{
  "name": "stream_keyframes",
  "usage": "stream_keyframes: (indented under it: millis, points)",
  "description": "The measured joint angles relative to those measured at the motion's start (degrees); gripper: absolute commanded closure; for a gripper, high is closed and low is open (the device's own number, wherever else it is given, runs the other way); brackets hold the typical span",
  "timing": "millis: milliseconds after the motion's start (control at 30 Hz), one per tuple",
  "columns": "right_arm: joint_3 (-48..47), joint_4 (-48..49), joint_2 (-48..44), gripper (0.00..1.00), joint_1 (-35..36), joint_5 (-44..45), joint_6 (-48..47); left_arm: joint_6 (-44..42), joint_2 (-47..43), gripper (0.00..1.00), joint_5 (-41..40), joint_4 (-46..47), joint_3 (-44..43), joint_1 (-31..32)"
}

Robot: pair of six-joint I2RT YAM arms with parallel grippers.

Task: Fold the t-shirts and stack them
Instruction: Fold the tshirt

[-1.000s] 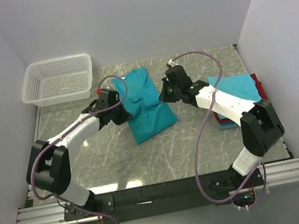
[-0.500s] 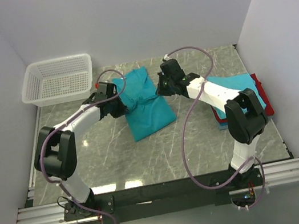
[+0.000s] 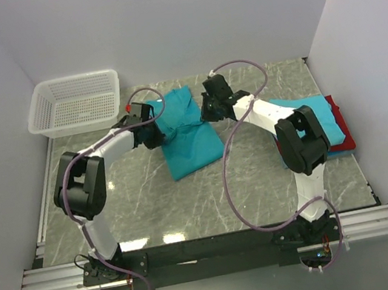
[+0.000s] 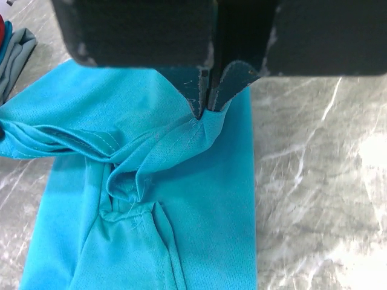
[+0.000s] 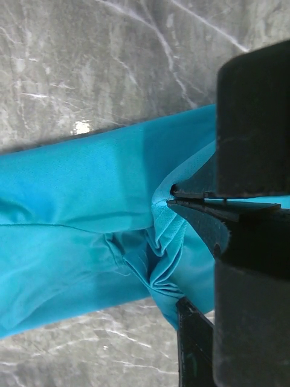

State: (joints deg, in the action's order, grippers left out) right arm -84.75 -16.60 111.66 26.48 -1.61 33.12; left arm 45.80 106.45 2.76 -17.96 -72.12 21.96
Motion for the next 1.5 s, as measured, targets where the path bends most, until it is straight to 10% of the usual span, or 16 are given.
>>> stream_keyframes:
  millis: [300,367,667,1033,1500]
  points:
    - [-2.34,-1.16,3.34,0.48,-0.57,-0.39,0.13,-1.92,3.15,0.40,1.36,-0.76,-2.47,-0.46]
    - [-2.56,-1.36,3.34,0.37,-0.59,-0.57,-0.26,-2.25,3.06,0.03,1.25,-0.83,-2.54,-0.48]
    - [-3.06,-1.44,3.21,0.12,-0.61,-0.55,-0.74,-2.89,1.05,0.01,1.03,-2.58,-3.02,-0.50]
    - [7.76,1.16,-12.76,0.09,-0.63,-1.20,-2.01,-3.17,-11.23,0.01,1.51,-2.01,-1.60,0.33]
    - [31.54,5.92,-27.89,0.08,-0.48,-3.91,-1.70,-0.83,-25.16,0.01,6.45,4.42,20.92,8.76]
